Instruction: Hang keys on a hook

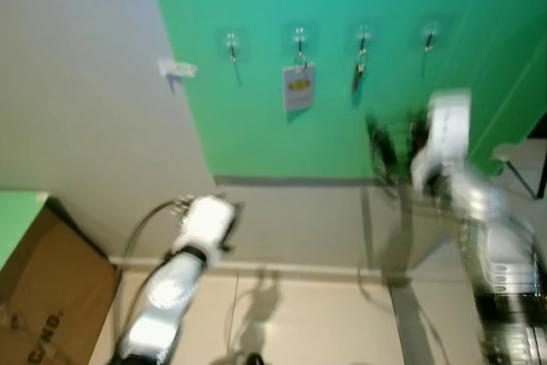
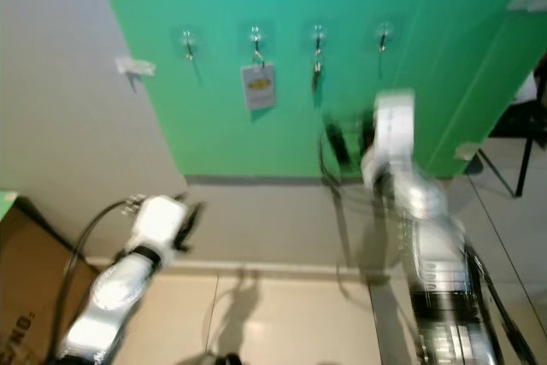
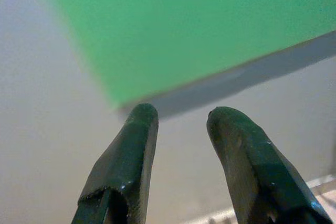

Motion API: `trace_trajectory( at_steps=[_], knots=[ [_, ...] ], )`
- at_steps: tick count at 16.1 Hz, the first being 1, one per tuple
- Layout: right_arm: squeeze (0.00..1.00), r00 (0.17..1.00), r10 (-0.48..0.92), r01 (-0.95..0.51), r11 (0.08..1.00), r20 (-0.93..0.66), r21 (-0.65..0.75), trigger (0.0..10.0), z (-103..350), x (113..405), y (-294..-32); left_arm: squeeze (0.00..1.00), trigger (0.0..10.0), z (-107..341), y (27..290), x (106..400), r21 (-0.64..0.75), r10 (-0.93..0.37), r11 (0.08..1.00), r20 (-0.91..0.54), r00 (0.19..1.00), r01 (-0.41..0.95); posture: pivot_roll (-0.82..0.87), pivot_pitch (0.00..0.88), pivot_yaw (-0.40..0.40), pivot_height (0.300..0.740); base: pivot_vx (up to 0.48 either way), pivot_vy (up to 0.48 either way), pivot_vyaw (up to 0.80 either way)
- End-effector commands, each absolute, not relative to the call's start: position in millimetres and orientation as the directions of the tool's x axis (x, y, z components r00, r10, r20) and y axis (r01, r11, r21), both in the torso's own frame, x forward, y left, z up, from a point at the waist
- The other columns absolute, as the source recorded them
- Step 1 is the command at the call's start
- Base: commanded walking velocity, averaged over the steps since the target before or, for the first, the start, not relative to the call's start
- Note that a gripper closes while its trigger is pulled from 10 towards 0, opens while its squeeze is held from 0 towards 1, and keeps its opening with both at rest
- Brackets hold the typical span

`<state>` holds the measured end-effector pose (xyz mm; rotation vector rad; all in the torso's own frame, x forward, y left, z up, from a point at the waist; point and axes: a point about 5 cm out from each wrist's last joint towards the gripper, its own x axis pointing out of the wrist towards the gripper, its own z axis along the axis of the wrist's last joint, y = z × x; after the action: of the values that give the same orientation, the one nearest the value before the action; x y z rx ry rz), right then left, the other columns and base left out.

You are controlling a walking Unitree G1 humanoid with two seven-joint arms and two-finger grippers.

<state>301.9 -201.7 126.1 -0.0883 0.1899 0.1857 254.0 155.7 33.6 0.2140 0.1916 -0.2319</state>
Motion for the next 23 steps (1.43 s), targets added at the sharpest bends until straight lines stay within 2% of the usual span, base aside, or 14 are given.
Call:
trace_trajectory(
  at_steps=[1,2,4,5,6,7,8,9,10,12,15,23],
  knots=[
    [0.0,0.971,0.171,-0.189,0.977,-0.17,-0.098,10.0,123,296,-200,0.0,10.0,41,161,254,0.13,-0.156,0.975,-0.185,0.97,0.181,-0.22,0.0,0.084,0.74,0.0,0.0,0.0],
    [0.0,0.958,0.12,-0.122,0.993,-0.26,0.009,10.0,88,273,-203,0.0,10.0,43,171,248,-0.056,-0.049,0.998,-0.187,0.981,0.039,-0.22,0.0,0.09,0.74,0.0,0.0,0.0],
    [0.0,0.952,0.12,-0.124,0.992,-0.282,0.003,10.0,68,255,-200,0.0,10.0,57,163,247,-0.122,-0.062,0.992,-0.144,0.988,0.045,-0.22,0.005,0.103,0.74,0.0,0.0,0.0],
    [0.0,0.957,0.07,-0.071,0.997,-0.282,0.007,10.0,59,238,-205,0.0,10.0,60,158,239,-0.031,-0.133,0.991,-0.113,0.985,0.13,-0.24,0.005,0.122,0.74,0.0,0.0,0.0],
    [0.0,0.96,0.05,-0.053,0.999,-0.277,-0.002,10.0,57,230,-208,0.0,10.0,57,159,231,0.014,-0.157,0.987,-0.111,0.981,0.16,-0.25,0.004,0.127,0.74,0.0,0.0,0.0],
    [0.0,0.964,0.022,-0.026,1.0,-0.264,-0.009,10.0,52,212,-212,0.0,10.0,53,164,211,0.18,-0.209,0.959,-0.08,0.975,0.22,-0.25,0.005,0.133,0.74,0.0,0.0,0.0],
    [0.0,0.966,0.012,-0.014,1.0,-0.258,-0.005,10.0,50,207,-213,0.0,10.0,53,164,205,0.218,-0.225,0.947,-0.074,0.971,0.236,-0.25,0.005,0.133,0.74,0.0,0.0,0.0],
    [0.0,0.966,0.012,-0.014,1.0,-0.258,-0.005,10.0,50,207,-213,0.0,10.0,53,164,205,0.218,-0.225,0.947,-0.074,0.971,0.236,-0.25,0.005,0.133,0.74,0.0,0.0,0.0],
    [0.0,0.97,0.003,0.005,0.999,-0.244,0.033,10.0,47,201,-208,0.0,10.0,51,167,211,0.088,-0.132,0.986,-0.103,0.986,0.142,-0.25,0.012,0.144,0.74,0.0,0.0,0.0],
    [0.0,0.974,0.032,-0.02,0.998,-0.222,0.055,10.0,46,208,-195,0.0,10.0,54,166,229,0.0,-0.107,0.994,-0.142,0.984,0.108,-0.24,0.016,0.144,0.74,0.0,0.0,0.0],
    [0.0,0.977,0.06,-0.05,0.997,-0.202,0.054,10.0,48,223,-186,0.0,10.0,55,164,237,0.022,-0.142,0.989,-0.145,0.979,0.147,-0.22,0.015,0.144,0.74,0.0,0.0,0.0],
    [0.0,0.977,0.112,-0.11,0.994,-0.182,0.02,10.0,56,253,-182,0.0,10.0,41,159,244,-0.012,-0.075,0.997,-0.182,0.98,0.074,-0.2,0.017,0.107,0.74,-0.063,0.439,0.0]
  ],
)
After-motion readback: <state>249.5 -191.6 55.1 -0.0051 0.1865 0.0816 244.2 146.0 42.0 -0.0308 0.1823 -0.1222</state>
